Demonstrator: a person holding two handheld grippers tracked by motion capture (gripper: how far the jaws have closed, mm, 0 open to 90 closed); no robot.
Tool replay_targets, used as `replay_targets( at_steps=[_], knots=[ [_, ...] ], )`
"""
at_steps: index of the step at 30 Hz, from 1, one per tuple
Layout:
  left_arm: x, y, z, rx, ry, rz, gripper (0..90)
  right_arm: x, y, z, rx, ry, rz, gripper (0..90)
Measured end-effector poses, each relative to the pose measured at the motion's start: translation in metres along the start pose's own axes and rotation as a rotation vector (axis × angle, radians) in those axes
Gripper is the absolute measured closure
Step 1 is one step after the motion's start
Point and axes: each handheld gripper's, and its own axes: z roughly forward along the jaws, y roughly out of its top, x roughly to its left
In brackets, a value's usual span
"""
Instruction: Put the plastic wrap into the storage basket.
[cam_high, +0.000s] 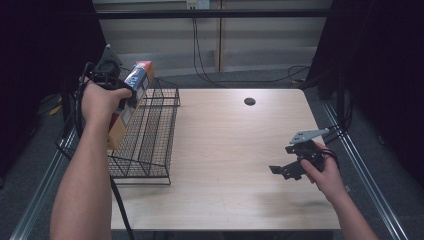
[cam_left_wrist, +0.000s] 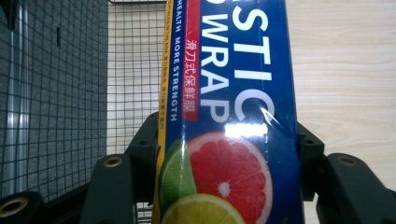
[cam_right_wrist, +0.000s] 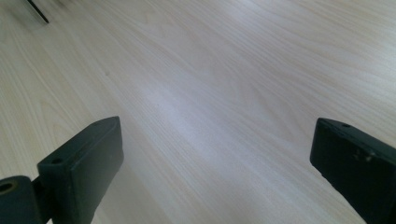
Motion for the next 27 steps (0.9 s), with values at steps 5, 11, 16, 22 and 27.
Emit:
replay_targets(
  at_steps=[5, 11, 16, 22, 27],
  knots=[
    [0.005, -0.001, 0.0, -0.013, 0.006, -0.021, 43.4, 0.0, 0.0, 0.0, 0.002, -0.009, -0.002, 2.8],
    [0.012, -0.002, 0.001, -0.018, 0.015, -0.057, 43.3, -0.001, 0.0, -0.001, -0.002, 0.004, -0.003, 2.8],
    [0.018, -0.005, 0.002, -0.014, 0.031, -0.079, 43.4, -0.002, 0.0, -0.002, -0.005, 0.002, -0.004, 2.8],
    [0.025, -0.009, 0.003, -0.024, 0.037, -0.121, 43.3, -0.001, 0.0, -0.001, -0.004, 0.003, -0.004, 2.8],
    [0.028, -0.012, 0.004, -0.017, 0.045, -0.132, 43.3, -0.001, 0.0, -0.001, -0.003, 0.004, -0.003, 2.8]
  ],
)
